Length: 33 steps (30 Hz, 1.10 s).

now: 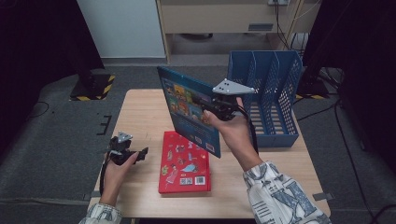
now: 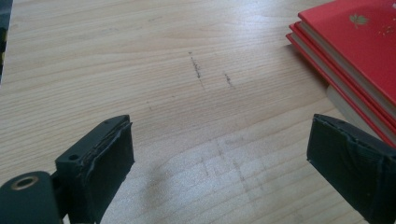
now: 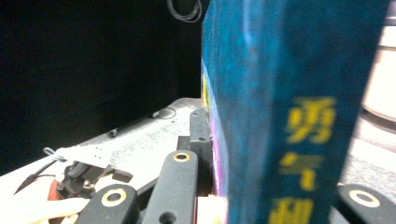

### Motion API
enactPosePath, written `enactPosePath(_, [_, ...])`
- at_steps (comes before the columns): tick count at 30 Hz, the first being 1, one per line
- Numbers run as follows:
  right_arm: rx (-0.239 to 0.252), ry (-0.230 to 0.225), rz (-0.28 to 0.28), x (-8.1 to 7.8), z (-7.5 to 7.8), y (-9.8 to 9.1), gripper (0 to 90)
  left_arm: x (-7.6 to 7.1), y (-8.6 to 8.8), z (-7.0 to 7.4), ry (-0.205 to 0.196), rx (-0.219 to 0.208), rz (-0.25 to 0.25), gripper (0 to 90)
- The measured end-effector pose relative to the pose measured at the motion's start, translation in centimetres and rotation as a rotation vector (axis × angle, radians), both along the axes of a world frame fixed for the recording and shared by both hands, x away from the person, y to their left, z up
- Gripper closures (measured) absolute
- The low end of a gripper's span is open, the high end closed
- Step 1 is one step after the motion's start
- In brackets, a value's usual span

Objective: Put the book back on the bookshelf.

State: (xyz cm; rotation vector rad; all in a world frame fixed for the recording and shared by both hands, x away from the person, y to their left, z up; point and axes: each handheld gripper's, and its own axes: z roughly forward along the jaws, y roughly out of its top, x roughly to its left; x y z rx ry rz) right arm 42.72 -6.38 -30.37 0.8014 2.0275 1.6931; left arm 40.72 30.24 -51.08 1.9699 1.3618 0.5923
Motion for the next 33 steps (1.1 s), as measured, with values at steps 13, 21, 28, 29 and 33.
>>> enactPosePath(13, [0.013, 0.0, -0.053, 0.6, 0.8, -0.6, 82.6, 0.2, -0.2, -0.5, 0.019, 0.015, 0.0, 4.9])
enactPosePath(21, [0.013, -0.015, -0.084, 0.6, 1.8, -0.9, 82.6, 0.0, -0.2, -0.6, 0.034, 0.027, 0.002, 4.6])
enactPosePath(28, [0.006, -0.035, -0.139, 0.9, 2.9, -2.4, 82.6, 0.2, -0.3, -0.9, 0.062, 0.033, 0.005, 4.6])
enactPosePath(29, [0.003, -0.039, -0.151, 0.9, 3.1, -2.6, 82.6, 0.3, -0.4, -1.0, 0.072, 0.037, -0.001, 4.5])
enactPosePath(33, [0.003, -0.049, -0.183, 0.9, 3.5, -3.4, 82.6, 0.2, -0.5, -1.1, 0.081, 0.036, -0.007, 3.6])
